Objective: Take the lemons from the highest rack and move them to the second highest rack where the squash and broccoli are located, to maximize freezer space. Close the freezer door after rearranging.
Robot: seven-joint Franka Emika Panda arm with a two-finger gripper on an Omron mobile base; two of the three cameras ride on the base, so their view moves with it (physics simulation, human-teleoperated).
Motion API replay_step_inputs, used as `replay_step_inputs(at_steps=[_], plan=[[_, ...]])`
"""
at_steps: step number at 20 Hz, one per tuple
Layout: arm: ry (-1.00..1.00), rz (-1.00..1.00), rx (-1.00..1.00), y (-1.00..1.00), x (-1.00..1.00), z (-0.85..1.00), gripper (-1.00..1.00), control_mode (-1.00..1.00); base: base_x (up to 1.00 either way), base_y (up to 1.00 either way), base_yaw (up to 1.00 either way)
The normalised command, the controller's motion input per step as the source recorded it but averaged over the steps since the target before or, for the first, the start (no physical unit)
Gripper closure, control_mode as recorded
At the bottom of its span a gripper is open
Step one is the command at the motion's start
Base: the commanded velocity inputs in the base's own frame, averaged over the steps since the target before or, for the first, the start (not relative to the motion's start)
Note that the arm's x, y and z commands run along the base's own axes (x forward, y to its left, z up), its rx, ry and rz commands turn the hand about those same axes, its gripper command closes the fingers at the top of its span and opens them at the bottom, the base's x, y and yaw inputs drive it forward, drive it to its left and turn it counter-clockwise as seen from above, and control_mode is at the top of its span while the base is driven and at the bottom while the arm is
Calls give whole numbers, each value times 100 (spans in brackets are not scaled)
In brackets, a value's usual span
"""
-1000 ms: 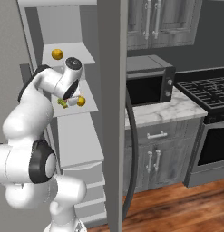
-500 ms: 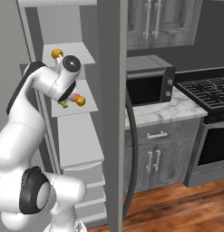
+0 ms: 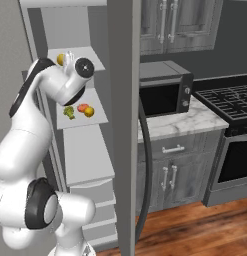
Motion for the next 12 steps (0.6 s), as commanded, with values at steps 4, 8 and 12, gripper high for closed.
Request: replay_step_inputs(at_steps=[4, 8, 12], plan=[[0, 0, 9, 11, 14, 43, -100, -100, 0, 0, 0], [2, 0, 0, 20, 15, 36, -100, -100, 0, 0, 0], [14, 0, 0, 26, 23, 32, -100, -100, 0, 0, 0]])
